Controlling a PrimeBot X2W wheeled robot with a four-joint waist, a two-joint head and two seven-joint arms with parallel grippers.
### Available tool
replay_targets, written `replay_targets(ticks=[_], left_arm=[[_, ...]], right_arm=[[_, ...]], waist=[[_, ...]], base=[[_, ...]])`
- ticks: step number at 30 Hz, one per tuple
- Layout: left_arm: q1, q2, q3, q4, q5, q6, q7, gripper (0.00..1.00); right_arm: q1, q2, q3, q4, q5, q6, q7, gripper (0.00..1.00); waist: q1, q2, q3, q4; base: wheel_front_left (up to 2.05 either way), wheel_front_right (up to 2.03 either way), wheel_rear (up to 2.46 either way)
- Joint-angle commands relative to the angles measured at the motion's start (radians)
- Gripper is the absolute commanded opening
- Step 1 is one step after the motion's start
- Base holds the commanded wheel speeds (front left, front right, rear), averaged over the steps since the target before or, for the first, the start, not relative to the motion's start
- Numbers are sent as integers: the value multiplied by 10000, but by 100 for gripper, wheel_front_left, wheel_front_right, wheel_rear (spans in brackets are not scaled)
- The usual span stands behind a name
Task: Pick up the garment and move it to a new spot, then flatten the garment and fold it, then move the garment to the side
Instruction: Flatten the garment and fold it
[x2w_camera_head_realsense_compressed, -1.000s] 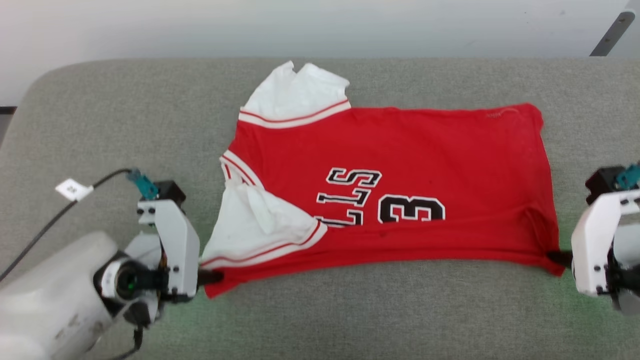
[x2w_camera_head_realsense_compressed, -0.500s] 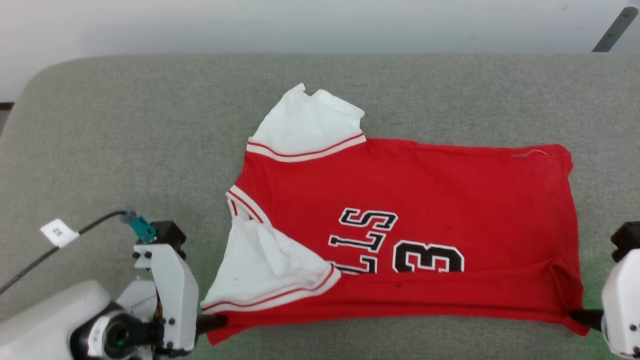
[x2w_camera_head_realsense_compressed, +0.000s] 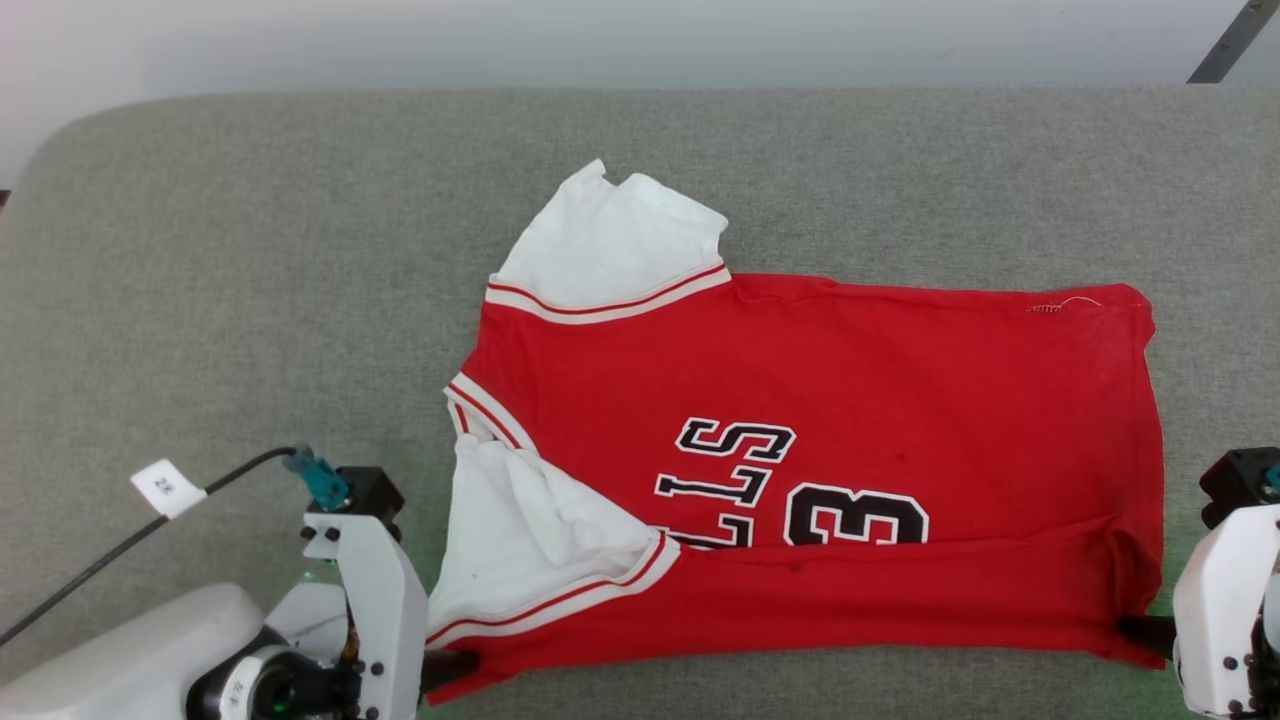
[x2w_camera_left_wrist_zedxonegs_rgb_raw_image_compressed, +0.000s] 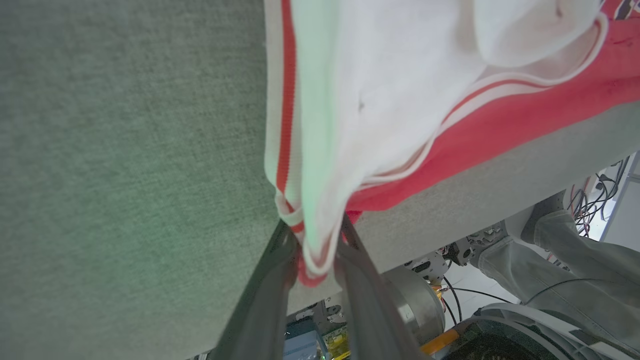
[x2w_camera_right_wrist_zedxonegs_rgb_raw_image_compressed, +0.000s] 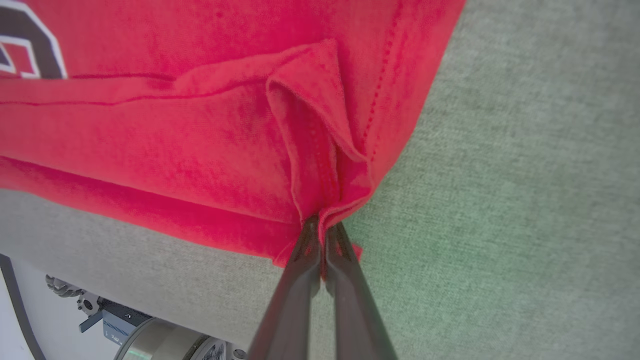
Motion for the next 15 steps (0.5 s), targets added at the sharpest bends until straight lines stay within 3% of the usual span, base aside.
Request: replay_targets(ticks=[1, 2, 3, 4, 6, 15], left_arm=[[53, -65, -8, 86, 76, -83, -14, 70], [9, -114, -6, 173, 92, -133, -27, 89], [-51, -126, -7, 249, 163, -157, -27, 100], [-109, -116, -16, 302, 216, -152, -12, 100], [-206, -77, 4, 349, 269, -178, 30, 100], [-962, 436, 218, -70, 668, -79, 341, 100]], right_arm=[[-80, 65, 99, 93, -85, -11, -72, 0], [-127, 43, 181, 129, -107, -11, -115, 6], [-179, 27, 248, 170, -138, -11, -165, 34], [-221, 17, 303, 186, -137, -11, -195, 41], [-291, -58, 335, 220, -176, -11, -289, 100], [-677, -188, 454, -14, -114, -11, -444, 100]], waist=[[0, 0, -7, -7], [0, 0, -17, -7], [0, 0, -33, -10], [0, 0, -56, -16], [0, 0, -117, -17], [0, 0, -382, -128]], base=[[0, 0, 0], [0, 0, 0], [0, 0, 0], [0, 0, 0], [0, 0, 0], [0, 0, 0]])
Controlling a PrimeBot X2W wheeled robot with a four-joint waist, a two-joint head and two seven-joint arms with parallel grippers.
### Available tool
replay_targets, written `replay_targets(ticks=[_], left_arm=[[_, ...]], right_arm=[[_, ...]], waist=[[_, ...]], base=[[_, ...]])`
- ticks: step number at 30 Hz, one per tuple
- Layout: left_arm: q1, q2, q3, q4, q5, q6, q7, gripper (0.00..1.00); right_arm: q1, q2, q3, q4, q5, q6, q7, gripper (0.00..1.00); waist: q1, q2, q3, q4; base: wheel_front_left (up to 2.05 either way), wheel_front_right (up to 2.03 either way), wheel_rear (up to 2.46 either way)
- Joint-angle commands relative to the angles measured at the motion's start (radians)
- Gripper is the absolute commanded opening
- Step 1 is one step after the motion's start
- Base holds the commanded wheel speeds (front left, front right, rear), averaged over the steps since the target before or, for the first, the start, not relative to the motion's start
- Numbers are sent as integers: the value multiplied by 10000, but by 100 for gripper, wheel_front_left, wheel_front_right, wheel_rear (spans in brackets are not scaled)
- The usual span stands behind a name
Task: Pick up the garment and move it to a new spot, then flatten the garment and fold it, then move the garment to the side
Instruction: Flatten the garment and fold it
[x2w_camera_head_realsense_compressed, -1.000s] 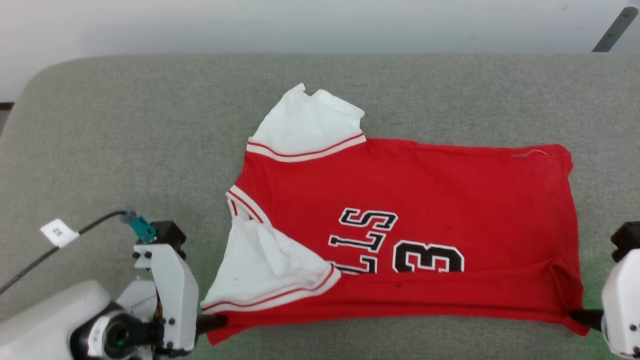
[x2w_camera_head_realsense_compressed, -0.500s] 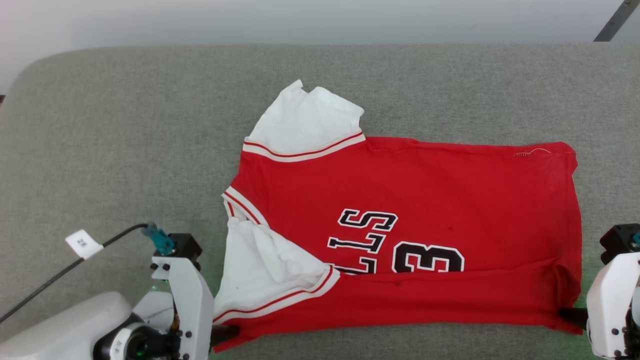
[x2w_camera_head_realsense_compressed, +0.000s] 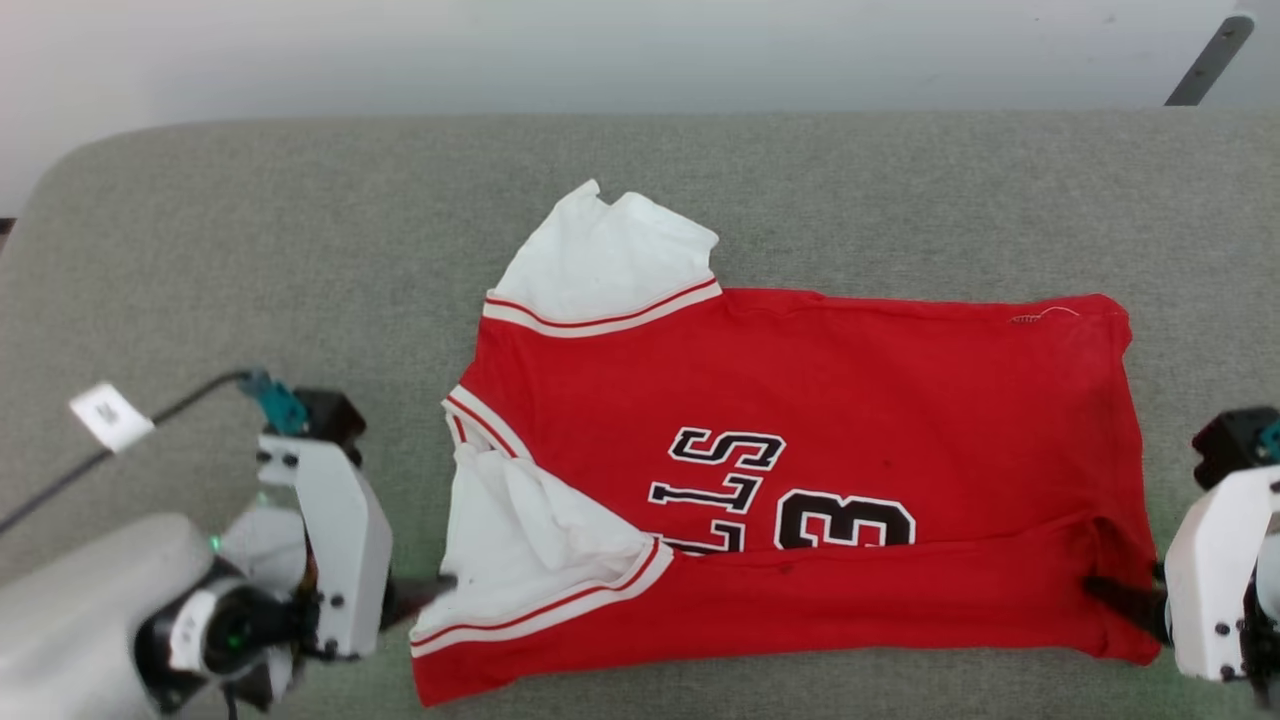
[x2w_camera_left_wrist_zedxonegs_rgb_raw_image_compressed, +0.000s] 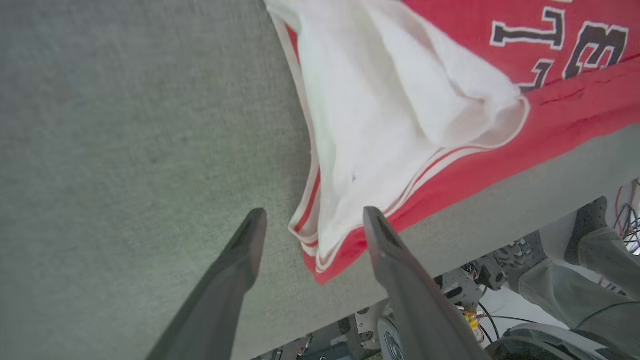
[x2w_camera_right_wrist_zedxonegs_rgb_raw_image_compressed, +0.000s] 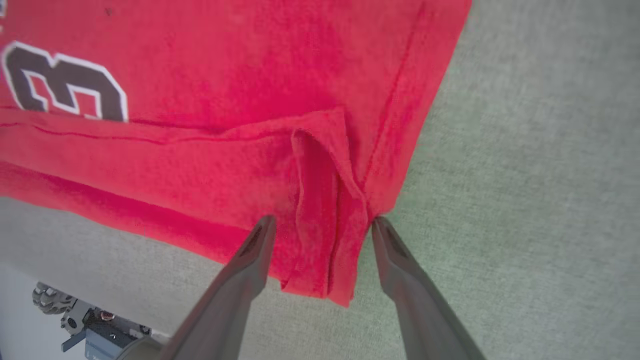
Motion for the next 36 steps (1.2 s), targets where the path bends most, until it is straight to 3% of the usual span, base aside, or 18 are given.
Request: replay_targets(ticks=[1, 5, 10, 21, 27, 36], left_arm=[[-217, 52, 86, -61, 94, -9, 19, 100], [-780, 65, 353, 4, 318, -92, 9, 100], [-1577, -197, 687, 568, 708, -422, -216, 100], [-3472, -1236, 1293, 3283, 2222, -2024, -1818, 100], [-4324, -1696, 1347, 4871, 2707, -2881, -2184, 100], [-5277, -2142, 1261, 6676, 2600, -3514, -1269, 100]], right_arm=[[-193, -12, 23, -133, -25, -11, -112, 100], [-459, 46, 11, -455, -96, -11, -516, 100], [-841, 104, 87, -985, -360, -11, -1821, 100], [-1608, 459, 665, -1478, -1744, -11, -6841, 100], [-1747, 818, 823, -1496, -2586, -11, -8948, 100], [-1587, 1602, 718, -1332, -2842, -11, -10160, 100]], waist=[[0, 0, -53, -64], [0, 0, -85, -242], [0, 0, 14, -526], [0, 0, 784, -1482], [0, 0, 1482, -2031], [0, 0, 2481, -2596]], base=[[0, 0, 0], [0, 0, 0], [0, 0, 0], [0, 0, 0], [0, 0, 0], [0, 0, 0]])
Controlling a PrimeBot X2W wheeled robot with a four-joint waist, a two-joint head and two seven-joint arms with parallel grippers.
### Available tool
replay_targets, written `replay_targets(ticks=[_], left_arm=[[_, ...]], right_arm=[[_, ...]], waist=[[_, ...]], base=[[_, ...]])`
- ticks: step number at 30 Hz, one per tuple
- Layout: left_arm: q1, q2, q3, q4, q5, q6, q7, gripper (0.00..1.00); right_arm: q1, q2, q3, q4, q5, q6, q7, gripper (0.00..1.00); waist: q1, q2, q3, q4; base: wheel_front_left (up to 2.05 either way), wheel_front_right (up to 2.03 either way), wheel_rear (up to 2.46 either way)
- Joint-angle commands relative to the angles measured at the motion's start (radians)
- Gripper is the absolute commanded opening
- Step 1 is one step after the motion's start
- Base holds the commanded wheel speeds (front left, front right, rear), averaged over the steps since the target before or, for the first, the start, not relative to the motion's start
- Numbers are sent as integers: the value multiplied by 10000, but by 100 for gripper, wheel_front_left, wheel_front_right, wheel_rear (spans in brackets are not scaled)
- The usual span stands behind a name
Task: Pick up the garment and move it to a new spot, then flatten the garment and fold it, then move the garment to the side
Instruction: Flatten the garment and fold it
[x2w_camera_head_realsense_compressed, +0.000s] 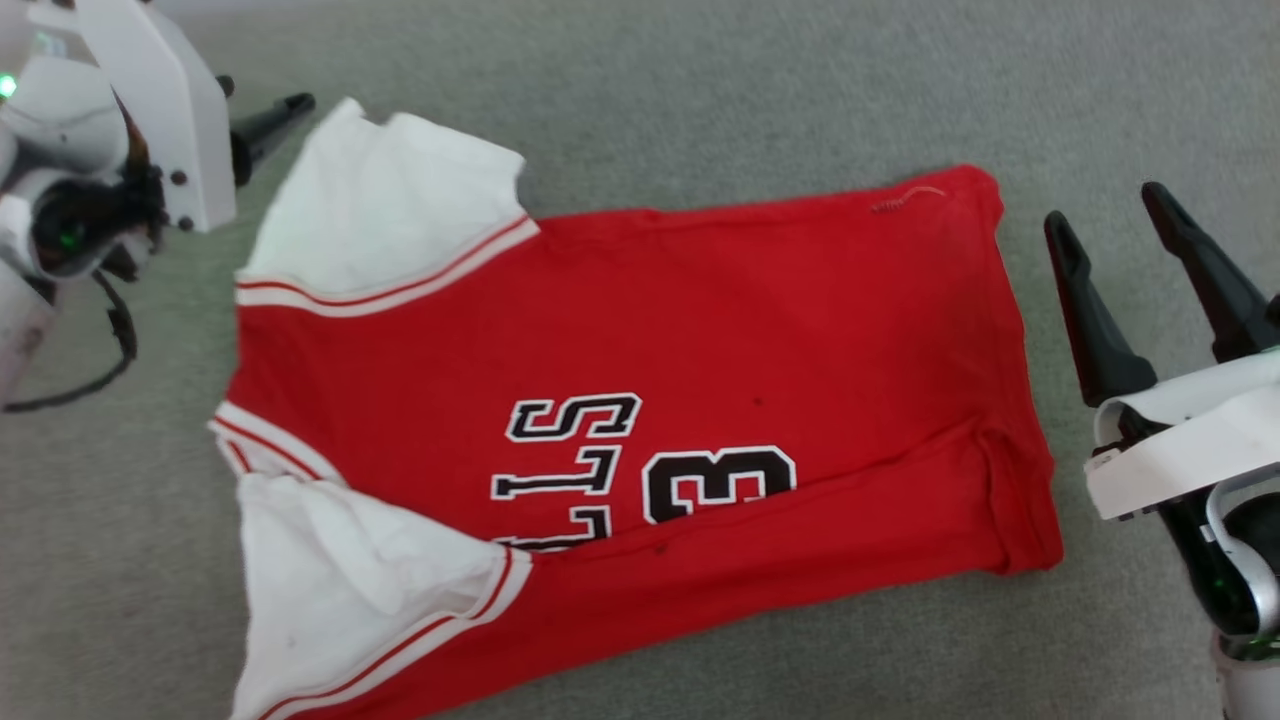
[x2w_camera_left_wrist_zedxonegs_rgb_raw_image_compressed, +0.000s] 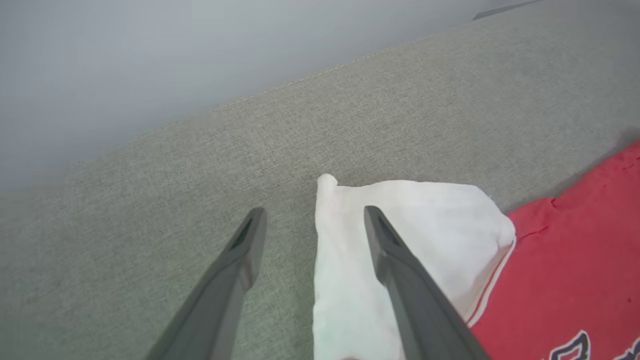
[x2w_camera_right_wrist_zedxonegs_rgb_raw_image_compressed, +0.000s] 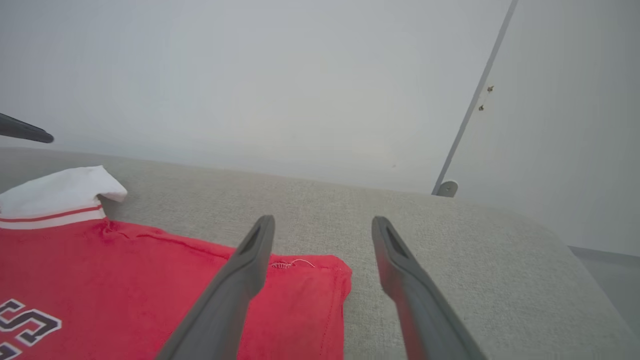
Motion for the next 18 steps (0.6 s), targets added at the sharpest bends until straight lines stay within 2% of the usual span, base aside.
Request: replay_targets(ticks=[1, 12, 16, 17, 18], left_arm=[[-197, -47, -32, 269, -36, -84, 187, 100], [-771, -421, -204, 1506, -185, -328, 1250, 100], [-606, -658, -389, 1922, -232, -288, 1658, 100], [-600, -687, -482, 2005, -114, -265, 1712, 47], [-588, -715, -522, 2122, -89, -228, 1689, 0]], right_arm=[[56, 115, 15, 46, 5, -11, -82, 100], [-251, 332, 159, 263, 11, -11, -453, 100], [-291, 358, 198, 330, 26, -11, -523, 100], [-311, 357, 209, 335, 14, -11, -525, 100], [-324, 359, 212, 335, 8, -11, -525, 100]], waist=[[0, 0, 586, -463], [0, 0, 1162, -721], [0, 0, 1238, -754], [0, 0, 1248, -760], [0, 0, 1252, -762]], base=[[0, 0, 0], [0, 0, 0], [0, 0, 0], [0, 0, 0], [0, 0, 0]])
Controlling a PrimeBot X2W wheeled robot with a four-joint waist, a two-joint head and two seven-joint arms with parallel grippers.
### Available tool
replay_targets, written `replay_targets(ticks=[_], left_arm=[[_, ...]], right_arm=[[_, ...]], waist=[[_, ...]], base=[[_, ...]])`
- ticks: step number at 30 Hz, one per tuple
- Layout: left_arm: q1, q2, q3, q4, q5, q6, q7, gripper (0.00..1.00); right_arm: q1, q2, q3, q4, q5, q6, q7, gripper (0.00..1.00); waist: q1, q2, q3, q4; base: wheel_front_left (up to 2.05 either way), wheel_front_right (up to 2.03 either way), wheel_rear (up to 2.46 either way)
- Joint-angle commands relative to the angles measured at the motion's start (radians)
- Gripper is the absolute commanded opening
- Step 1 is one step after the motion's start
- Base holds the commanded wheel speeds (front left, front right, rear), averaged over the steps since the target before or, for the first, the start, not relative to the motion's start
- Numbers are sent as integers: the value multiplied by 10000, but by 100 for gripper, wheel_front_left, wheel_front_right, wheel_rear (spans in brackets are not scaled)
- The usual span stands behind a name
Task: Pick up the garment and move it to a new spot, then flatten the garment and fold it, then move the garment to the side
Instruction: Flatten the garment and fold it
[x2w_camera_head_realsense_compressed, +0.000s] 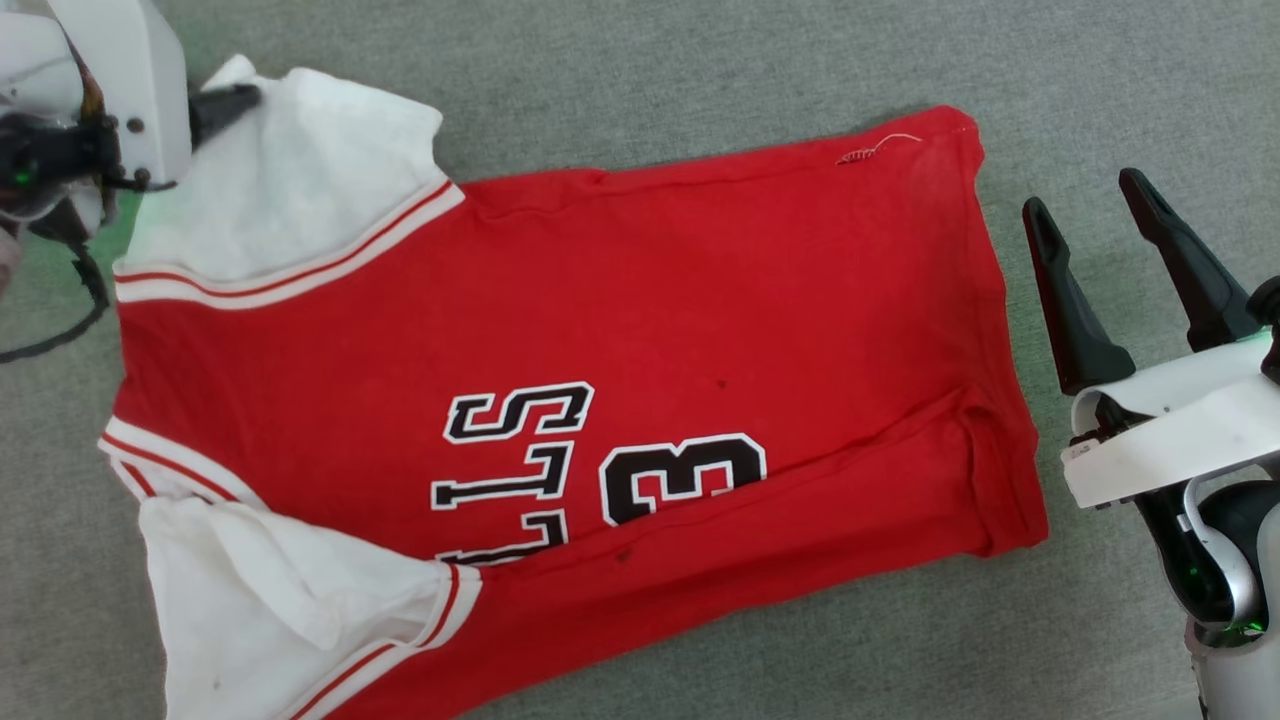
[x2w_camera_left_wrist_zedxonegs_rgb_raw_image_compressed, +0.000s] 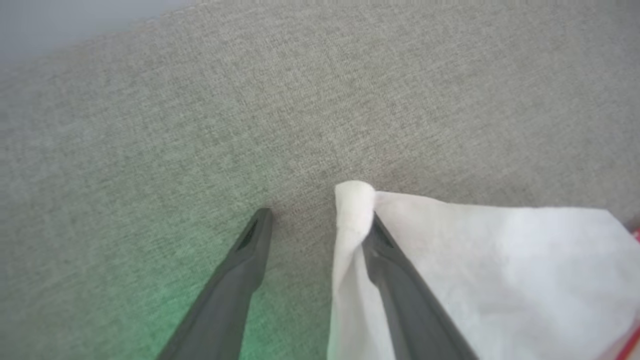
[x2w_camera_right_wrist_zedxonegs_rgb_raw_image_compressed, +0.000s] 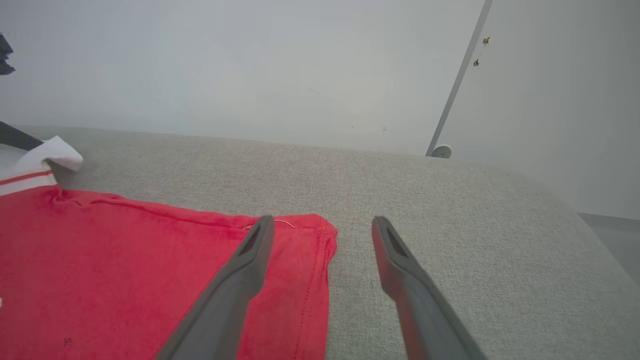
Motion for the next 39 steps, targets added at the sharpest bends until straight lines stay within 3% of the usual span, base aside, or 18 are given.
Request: replay_targets(ticks=[1, 7, 14, 25, 32, 33, 34, 35, 39], left_arm=[[386, -169, -202, 147, -21, 12, 140, 0], [301, -291, -197, 347, 55, -93, -118, 0], [220, -511, -166, 483, 11, -212, -373, 0], [79, -1013, -213, 645, -87, -308, -569, 0], [45, -1145, -234, 755, -149, -319, -658, 0], [48, -1174, -238, 765, -157, -322, -681, 0], [63, -1195, -244, 776, -183, -324, -701, 0], [74, -1228, -254, 787, -196, -326, -717, 0], [101, -1324, -268, 691, -266, -330, -830, 0]], right_arm=[[-83, 35, 16, -4, 10, -11, -31, 100], [-294, -68, -91, 52, 123, -11, 103, 100], [-1369, -311, -110, 1022, 619, -11, 1198, 100], [-4123, -697, 917, 4448, 1766, -11, 4314, 100], [-5057, -447, 1337, 6304, 2399, -11, 6489, 100], [-5135, -411, 1342, 6564, 2461, -11, 6757, 96], [-5226, -406, 1426, 6745, 2515, -11, 6997, 7], [-5297, -411, 1436, 6906, 2575, -11, 7128, 0], [-5570, -442, 1512, 7291, 2704, -10, 7493, 0]], waist=[[0, 0, 8, -4], [0, 0, -69, 129], [0, 0, -149, 404], [0, 0, -41, 845], [0, 0, 14, 1024], [0, 0, 20, 1052], [0, 0, 25, 1080], [0, 0, 28, 1111], [0, 0, -34, 1237]], base=[[0, 0, 0], [0, 0, 0], [0, 0, 0], [0, 0, 0], [0, 0, 0], [0, 0, 0], [0, 0, 0], [0, 0, 0], [0, 0, 0]])
